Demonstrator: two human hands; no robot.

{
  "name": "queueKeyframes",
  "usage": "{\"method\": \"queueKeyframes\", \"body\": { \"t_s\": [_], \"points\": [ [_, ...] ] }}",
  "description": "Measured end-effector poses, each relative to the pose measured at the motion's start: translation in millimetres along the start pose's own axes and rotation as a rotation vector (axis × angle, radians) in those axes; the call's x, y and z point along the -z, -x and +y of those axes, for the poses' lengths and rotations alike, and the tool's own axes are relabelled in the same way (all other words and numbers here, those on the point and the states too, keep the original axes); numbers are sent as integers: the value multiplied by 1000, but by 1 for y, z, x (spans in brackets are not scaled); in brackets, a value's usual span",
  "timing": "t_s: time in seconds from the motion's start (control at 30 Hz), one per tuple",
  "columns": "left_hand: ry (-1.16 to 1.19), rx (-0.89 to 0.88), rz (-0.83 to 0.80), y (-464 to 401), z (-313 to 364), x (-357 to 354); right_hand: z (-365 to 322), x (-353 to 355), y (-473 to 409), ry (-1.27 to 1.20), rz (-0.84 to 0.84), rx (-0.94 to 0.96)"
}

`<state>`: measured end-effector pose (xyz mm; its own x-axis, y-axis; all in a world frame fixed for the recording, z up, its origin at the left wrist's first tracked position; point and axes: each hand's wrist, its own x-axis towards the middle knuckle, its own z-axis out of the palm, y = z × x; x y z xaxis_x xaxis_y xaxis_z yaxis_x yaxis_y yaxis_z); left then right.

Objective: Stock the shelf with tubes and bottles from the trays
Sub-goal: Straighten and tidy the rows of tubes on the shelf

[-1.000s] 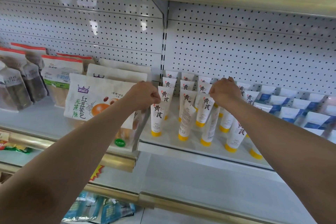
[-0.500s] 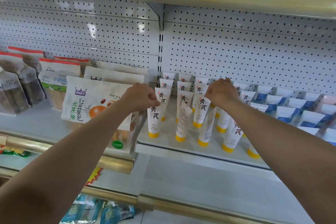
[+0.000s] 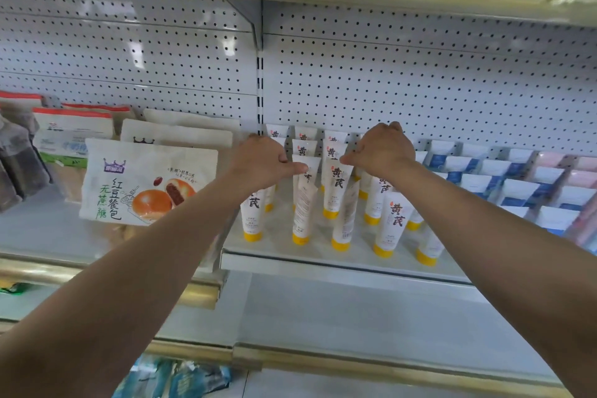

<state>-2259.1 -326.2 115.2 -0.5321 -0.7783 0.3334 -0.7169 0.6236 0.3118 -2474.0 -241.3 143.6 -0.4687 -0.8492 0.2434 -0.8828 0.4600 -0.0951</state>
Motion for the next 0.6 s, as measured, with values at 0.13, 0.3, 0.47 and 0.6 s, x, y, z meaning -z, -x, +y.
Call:
{"method": "queueKeyframes", "body": {
  "t_s": [0.13,0.3,0.47,0.6],
  "points": [
    [-3,9,-95,-5,18,-14,-1,9,15,24,-59,-27],
    [-49,38,-167,-7,28,-25,1,3,26,10,-133,-4],
    [-128,65,-190,-9,34,-26,-1,3,36,16,-142,-5],
    [-160,77,-190,-9,41,-21,-1,0,36,43,-145,-2]
  ]
}}
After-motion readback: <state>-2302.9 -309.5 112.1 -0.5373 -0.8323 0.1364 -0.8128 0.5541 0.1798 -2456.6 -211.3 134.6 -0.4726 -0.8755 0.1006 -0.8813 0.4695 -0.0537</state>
